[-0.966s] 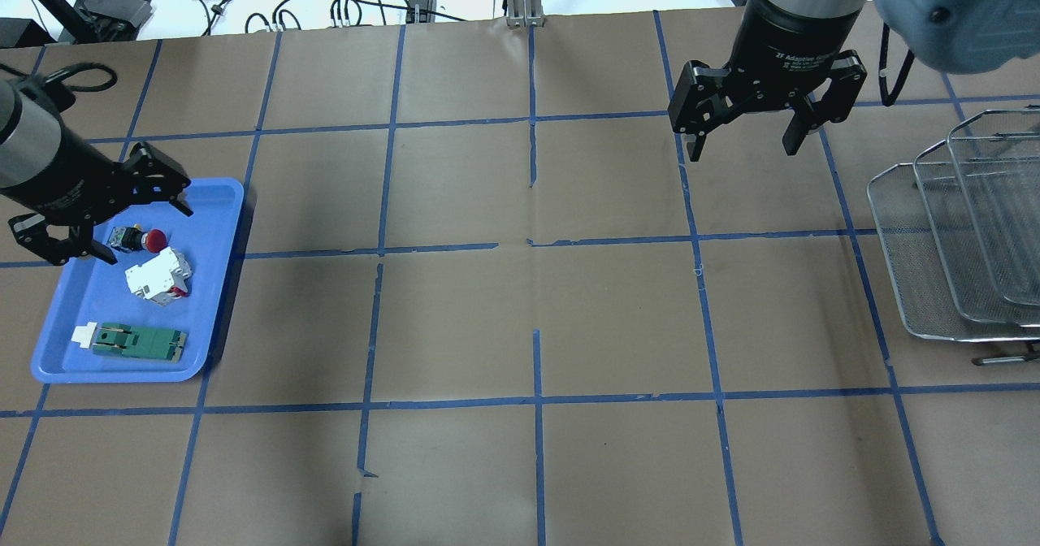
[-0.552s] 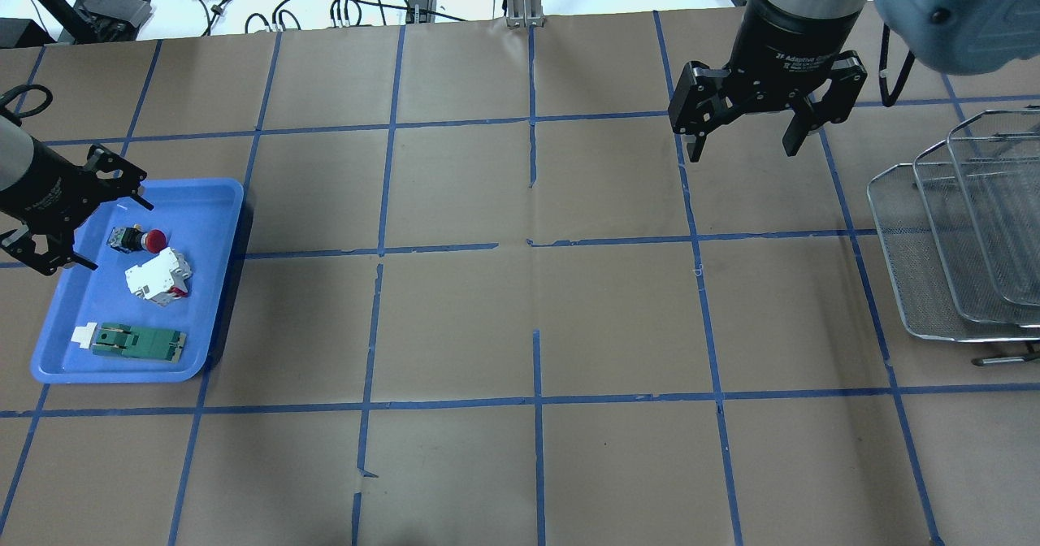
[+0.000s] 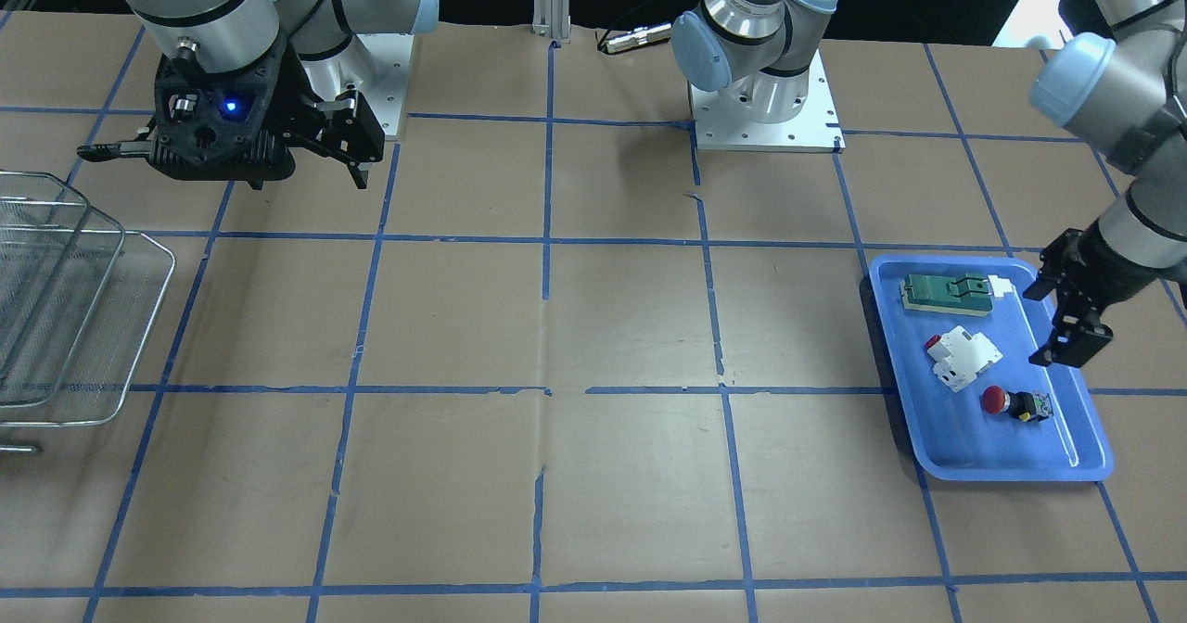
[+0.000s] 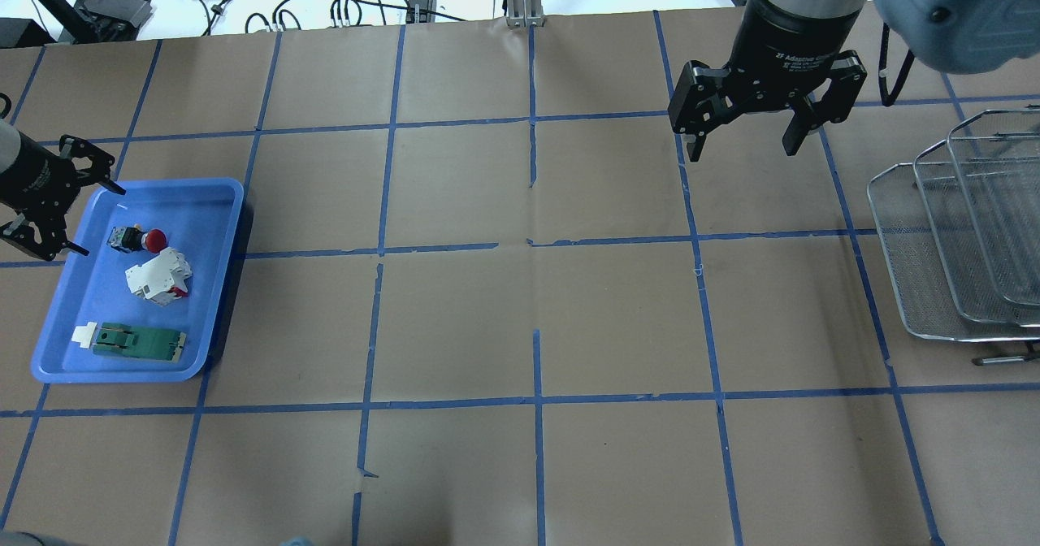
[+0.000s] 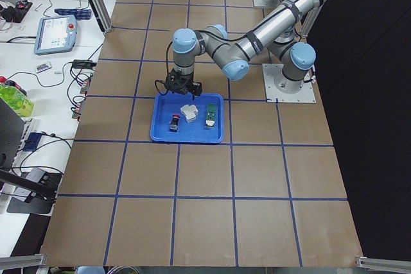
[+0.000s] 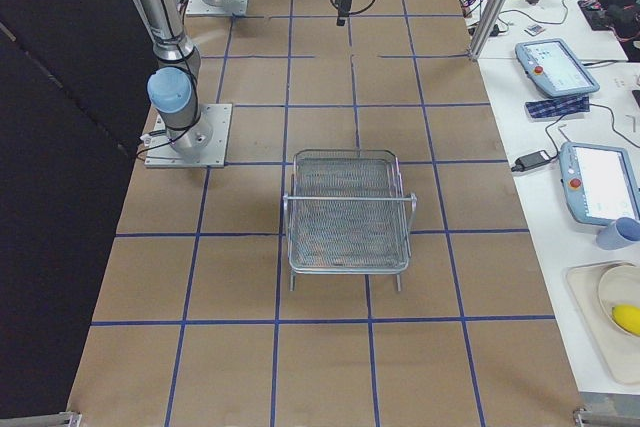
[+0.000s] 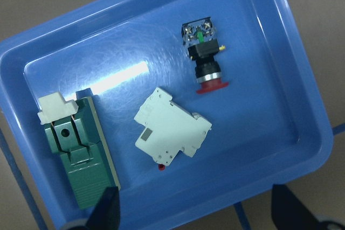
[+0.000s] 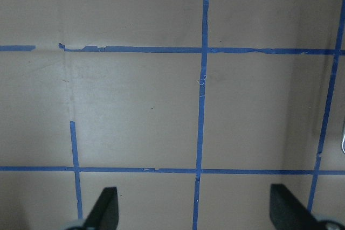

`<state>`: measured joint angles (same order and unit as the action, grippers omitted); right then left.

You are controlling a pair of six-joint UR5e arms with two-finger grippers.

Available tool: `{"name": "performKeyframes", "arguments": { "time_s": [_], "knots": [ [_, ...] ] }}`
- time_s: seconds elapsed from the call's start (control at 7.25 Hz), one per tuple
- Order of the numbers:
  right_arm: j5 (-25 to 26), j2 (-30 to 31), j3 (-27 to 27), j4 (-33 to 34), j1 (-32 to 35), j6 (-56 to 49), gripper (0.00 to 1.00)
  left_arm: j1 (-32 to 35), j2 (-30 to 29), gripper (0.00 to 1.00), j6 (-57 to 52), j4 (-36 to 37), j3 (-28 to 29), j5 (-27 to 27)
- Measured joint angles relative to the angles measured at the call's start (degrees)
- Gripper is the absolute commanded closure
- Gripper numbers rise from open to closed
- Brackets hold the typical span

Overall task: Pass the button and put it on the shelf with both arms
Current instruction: 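Lower the left gripper and close it on the red push button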

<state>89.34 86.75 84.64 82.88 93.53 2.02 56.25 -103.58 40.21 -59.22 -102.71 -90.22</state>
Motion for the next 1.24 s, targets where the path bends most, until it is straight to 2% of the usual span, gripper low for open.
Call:
{"name": "performKeyframes", "arguments": {
  "time_s": [0.55,1.24],
  "knots": [
    [0.0,0.0,0.0,0.1,0.0,0.0,0.00,-2.9,-11.4,0.00,3.8,0.4,7.1,0.0],
    [0.0,0.0,0.0,0.0,0.0,0.0,0.00,-3.8,-18.4,0.01,7.4,0.4,10.4,-0.1]
  ]
}}
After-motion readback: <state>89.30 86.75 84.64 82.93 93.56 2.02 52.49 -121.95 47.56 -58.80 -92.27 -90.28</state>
